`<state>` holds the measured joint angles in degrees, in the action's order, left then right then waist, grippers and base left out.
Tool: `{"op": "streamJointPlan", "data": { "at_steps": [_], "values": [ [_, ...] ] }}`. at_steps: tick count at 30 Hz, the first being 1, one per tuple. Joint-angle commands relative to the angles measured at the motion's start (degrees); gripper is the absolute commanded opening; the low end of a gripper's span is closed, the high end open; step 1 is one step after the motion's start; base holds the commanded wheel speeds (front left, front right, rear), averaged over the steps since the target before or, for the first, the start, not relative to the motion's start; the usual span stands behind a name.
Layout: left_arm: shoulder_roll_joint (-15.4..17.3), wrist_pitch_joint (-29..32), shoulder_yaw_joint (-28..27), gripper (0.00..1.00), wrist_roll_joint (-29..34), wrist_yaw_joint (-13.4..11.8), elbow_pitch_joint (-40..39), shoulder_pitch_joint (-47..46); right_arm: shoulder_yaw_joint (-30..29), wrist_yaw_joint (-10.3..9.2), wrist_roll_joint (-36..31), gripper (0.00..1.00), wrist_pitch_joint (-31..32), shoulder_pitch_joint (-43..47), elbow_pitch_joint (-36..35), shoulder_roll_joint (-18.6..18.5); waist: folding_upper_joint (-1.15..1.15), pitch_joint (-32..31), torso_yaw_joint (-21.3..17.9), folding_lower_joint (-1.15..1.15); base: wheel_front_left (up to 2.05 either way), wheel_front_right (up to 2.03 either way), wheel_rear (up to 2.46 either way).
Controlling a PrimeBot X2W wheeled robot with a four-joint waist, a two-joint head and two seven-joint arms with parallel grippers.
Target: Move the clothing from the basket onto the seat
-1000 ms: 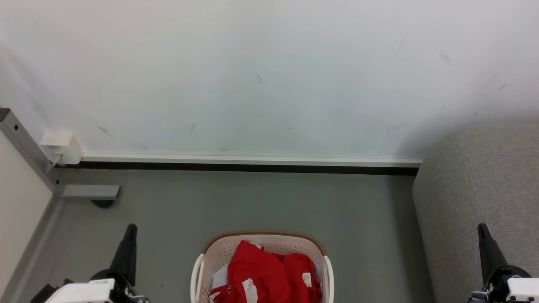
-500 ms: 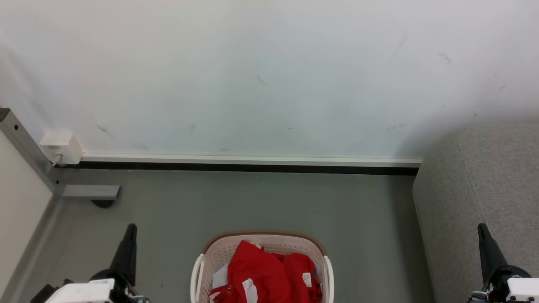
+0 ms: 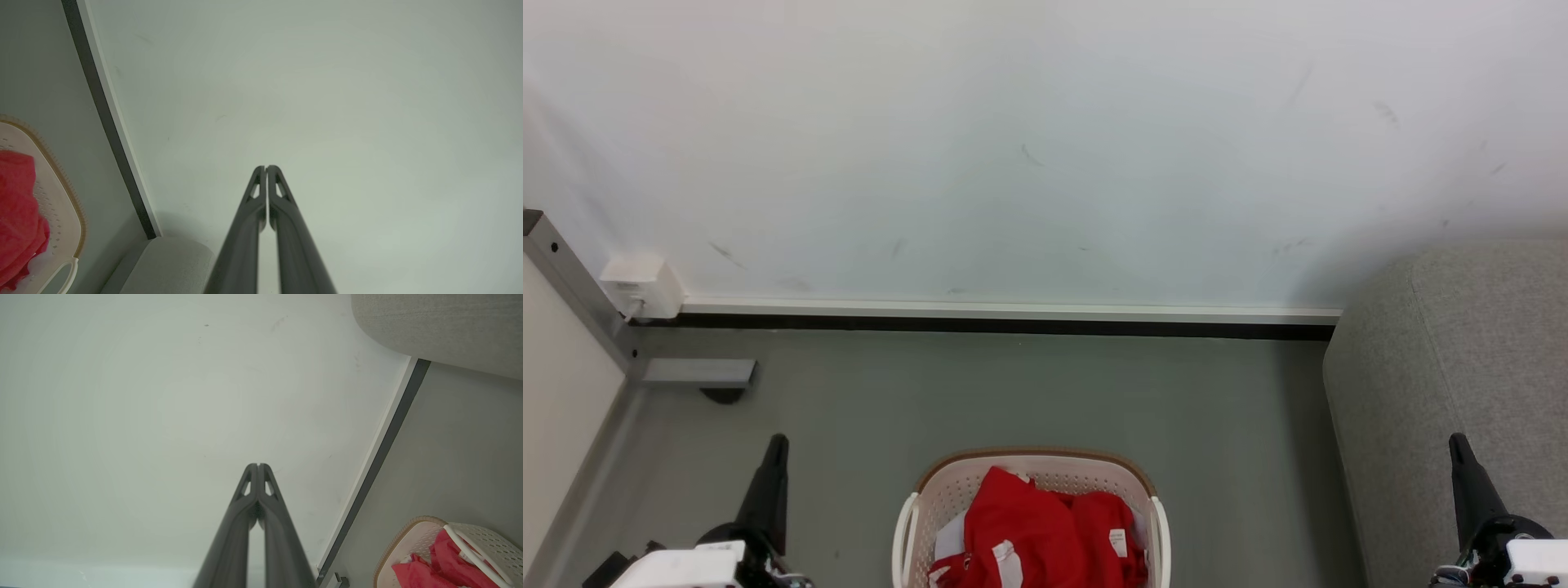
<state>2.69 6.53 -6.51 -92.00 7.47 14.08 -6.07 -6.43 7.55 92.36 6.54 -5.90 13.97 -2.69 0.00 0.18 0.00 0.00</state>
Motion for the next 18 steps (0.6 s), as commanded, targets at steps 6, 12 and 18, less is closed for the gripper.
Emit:
{"op": "streamJointPlan", "data": {
  "at_steps": [6,12,18],
  "values": [
    [0.4,0.17,-0.12,0.0,-0.8,0.13,-0.15,-0.38,-0.18,-0.13,0.12,0.0,0.14,-0.78,0.16,-0.4,0.0,0.0,0.0,0.0,0.0,0.0,0.0],
    [0.4,0.17,-0.12,0.0,-0.8,0.13,-0.15,-0.38,-0.18,-0.13,0.12,0.0,0.14,-0.78,0.16,-0.4,0.0,0.0,0.0,0.0,0.0,0.0,0.0],
    [0.4,0.17,-0.12,0.0,-0.8,0.13,-0.15,-0.38,-0.18,-0.13,0.12,0.0,0.14,-0.78,0.16,-0.4,0.0,0.0,0.0,0.0,0.0,0.0,0.0]
  ]
}}
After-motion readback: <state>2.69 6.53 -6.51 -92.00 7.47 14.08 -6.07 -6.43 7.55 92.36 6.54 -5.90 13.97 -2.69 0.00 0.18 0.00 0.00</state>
